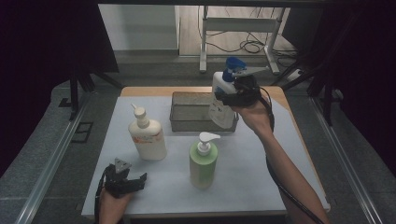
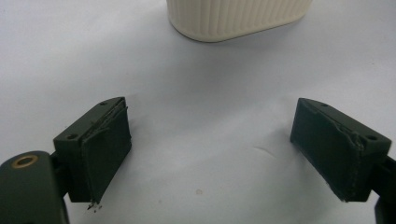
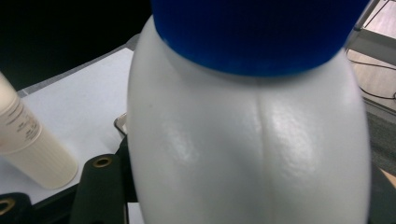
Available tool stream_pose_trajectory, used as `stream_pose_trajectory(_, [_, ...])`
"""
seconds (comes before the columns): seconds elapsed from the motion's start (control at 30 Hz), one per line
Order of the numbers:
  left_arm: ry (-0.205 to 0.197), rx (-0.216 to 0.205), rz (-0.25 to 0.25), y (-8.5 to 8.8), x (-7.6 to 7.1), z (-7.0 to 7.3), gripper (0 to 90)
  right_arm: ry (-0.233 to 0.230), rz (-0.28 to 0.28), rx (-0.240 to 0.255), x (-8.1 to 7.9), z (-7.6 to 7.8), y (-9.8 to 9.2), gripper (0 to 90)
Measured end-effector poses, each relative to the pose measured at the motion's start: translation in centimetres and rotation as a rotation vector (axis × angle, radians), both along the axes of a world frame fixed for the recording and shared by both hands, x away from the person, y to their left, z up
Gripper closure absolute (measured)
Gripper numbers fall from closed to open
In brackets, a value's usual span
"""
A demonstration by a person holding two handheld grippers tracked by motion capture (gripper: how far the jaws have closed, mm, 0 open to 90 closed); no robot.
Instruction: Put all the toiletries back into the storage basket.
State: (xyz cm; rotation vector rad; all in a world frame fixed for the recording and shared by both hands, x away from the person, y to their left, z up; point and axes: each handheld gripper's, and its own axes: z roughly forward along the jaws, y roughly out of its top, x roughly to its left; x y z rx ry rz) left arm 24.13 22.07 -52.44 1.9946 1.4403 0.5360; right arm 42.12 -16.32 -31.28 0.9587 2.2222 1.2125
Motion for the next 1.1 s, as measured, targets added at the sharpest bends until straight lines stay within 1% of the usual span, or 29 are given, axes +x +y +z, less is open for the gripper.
stream_pose_trajectory(0.03, [0.000,0.000,0.000,0.0,0.0,0.0,11.9,0.000,0.000,0.000,0.0,0.0,0.0,38.5])
stream_pose_trajectory(0.07, [0.000,0.000,0.000,0.0,0.0,0.0,11.9,-0.002,-0.002,-0.001,0.4,0.0,0.5,38.5])
stream_pose_trajectory(0.2, [0.000,0.000,0.000,0.0,0.0,0.0,11.9,-0.005,-0.003,0.001,0.9,0.0,1.2,38.5])
stream_pose_trajectory(0.37, [-0.001,-0.001,0.001,0.0,0.0,0.0,11.9,-0.014,-0.003,0.008,1.7,-0.1,2.8,38.5])
stream_pose_trajectory(0.4, [-0.001,0.000,0.000,0.0,0.0,0.0,11.9,-0.014,-0.003,0.008,1.7,-0.1,2.8,38.5])
stream_pose_trajectory(0.43, [-0.002,0.000,0.001,0.0,0.0,0.0,11.9,-0.013,-0.004,0.008,2.1,-0.3,3.3,38.5])
stream_pose_trajectory(0.5, [0.000,0.000,0.000,0.0,0.0,0.0,11.9,-0.010,-0.004,0.009,2.2,-0.3,3.5,38.5])
stream_pose_trajectory(0.53, [0.001,0.000,0.000,0.0,0.0,0.0,11.9,-0.007,-0.007,0.011,2.7,-0.5,4.1,38.6])
stream_pose_trajectory(0.63, [0.001,0.000,0.000,0.0,0.0,0.0,11.9,-0.008,-0.011,0.014,3.0,-0.5,4.5,38.5])
stream_pose_trajectory(0.73, [0.001,0.000,0.000,0.0,0.0,0.0,11.9,-0.005,-0.014,0.016,3.8,-0.8,5.5,38.6])
stream_pose_trajectory(0.8, [0.001,-0.001,0.000,0.0,0.0,0.0,11.8,-0.004,-0.015,0.015,3.9,-0.8,5.6,38.6])
stream_pose_trajectory(0.83, [0.000,-0.002,0.001,0.0,0.0,0.0,11.8,-0.004,-0.016,0.016,4.3,-1.1,6.2,38.6])
stream_pose_trajectory(1.1, [0.001,-0.001,0.001,0.0,0.0,0.0,11.8,-0.005,-0.021,0.009,5.2,-2.1,7.5,38.6])
